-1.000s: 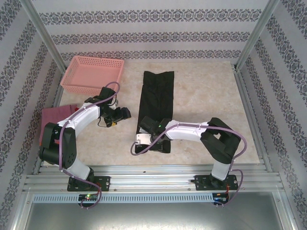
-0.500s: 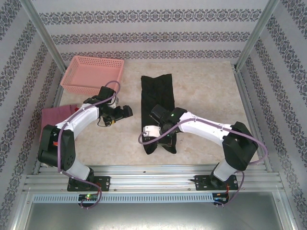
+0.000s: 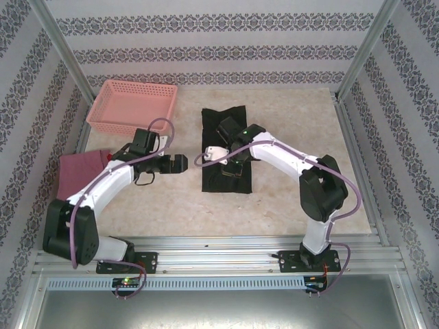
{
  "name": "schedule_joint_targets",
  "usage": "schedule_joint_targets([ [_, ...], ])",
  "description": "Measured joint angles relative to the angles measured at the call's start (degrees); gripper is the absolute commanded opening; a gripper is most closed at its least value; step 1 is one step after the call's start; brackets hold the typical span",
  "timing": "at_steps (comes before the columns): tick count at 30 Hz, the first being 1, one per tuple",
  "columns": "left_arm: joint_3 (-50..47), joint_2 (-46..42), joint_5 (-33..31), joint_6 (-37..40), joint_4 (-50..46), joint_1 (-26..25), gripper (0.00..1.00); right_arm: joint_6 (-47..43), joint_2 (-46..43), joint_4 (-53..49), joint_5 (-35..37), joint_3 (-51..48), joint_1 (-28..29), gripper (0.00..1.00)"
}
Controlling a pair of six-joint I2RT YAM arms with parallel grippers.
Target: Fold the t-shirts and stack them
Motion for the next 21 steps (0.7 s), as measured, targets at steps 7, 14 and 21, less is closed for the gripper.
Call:
schedule_joint_targets([
  [7,-10.3,-11.4,4.7,15.6,8.1,0.0,1.0,-0.3,3.9,0.0,0.5,6.1,-3.3,0.0],
  [14,-12.1,-12.4,9.2,23.3,9.8,0.0,1.0,-0.4,9.4,0.3,2.0,11.5,-3.9,0.0],
  [21,-13.2,-12.7,9.6,26.6,10.0,-0.1,1.0,-0.4,14.5,1.1,4.7,16.6,-4.7,0.0],
])
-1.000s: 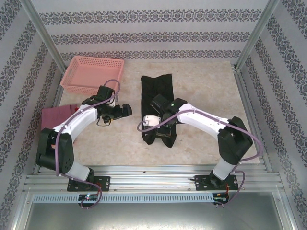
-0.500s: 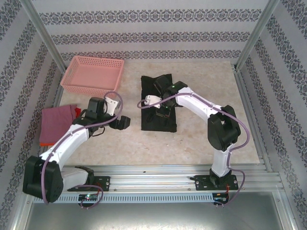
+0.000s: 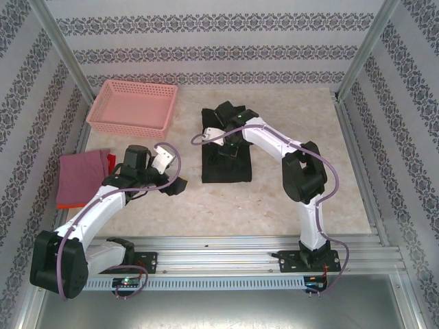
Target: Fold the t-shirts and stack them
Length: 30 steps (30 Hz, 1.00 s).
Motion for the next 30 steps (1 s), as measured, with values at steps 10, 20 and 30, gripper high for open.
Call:
schedule_joint_targets([
  [10,-0.3,0.0,0.0,1.1,1.9,0.0,1.0,0.0,3.1,1.6,1.7,4.1,-1.9,0.0],
  [20,-0.7,0.0,0.0,1.3,2.3,0.0,1.0,0.0,6.4,1.9,1.8,6.8,-1.9,0.0],
  [30,-0.7,0.0,0.4,1.2,3.0,0.0,1.0,0.9,8.8,3.0,1.8,9.0,-2.0,0.39],
])
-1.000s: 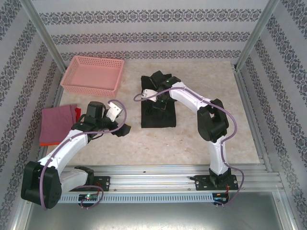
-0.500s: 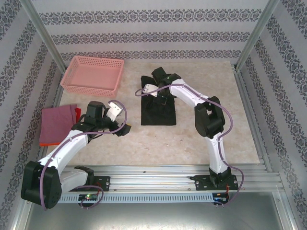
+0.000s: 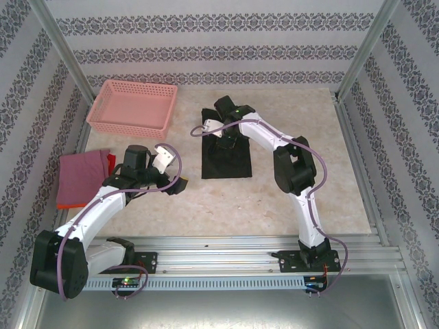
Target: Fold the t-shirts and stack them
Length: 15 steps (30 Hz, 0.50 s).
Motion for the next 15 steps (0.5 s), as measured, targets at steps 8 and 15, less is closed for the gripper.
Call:
schedule_joint_targets([
  [8,0.0,0.9,-0.3,-1.0,1.2,-0.6,1.0,5.0,-3.2,5.8,0.8,-2.8,-1.5,0.62],
  [15,0.0,3.3,-0.3,-1.7,3.3,-1.8,1.0,8.3,-18.2,13.1,-0.6,-18.9,-1.4,0.81],
])
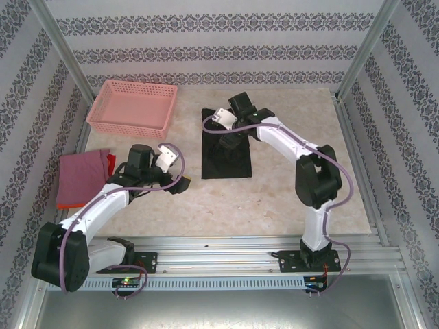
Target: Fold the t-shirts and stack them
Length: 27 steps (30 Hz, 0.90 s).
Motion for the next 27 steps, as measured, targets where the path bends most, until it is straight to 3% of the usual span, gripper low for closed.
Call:
schedule_joint_targets([
  [5,0.0,1.5,0.0,-0.2,0.7,-0.6,1.0,-0.2,-0.5,1.4,0.1,-5.3,1.6,0.87],
  [12,0.3,3.0,0.0,-0.4,1.2,-1.2,1.0,-0.3,5.5,2.1,2.5,-5.8,2.0,0.87],
  [27,1.5,3.6,-1.4,-2.9,2.6,-2.3,1.0,-3.0,9.2,2.3,8.5,2.6,-4.7,0.85],
])
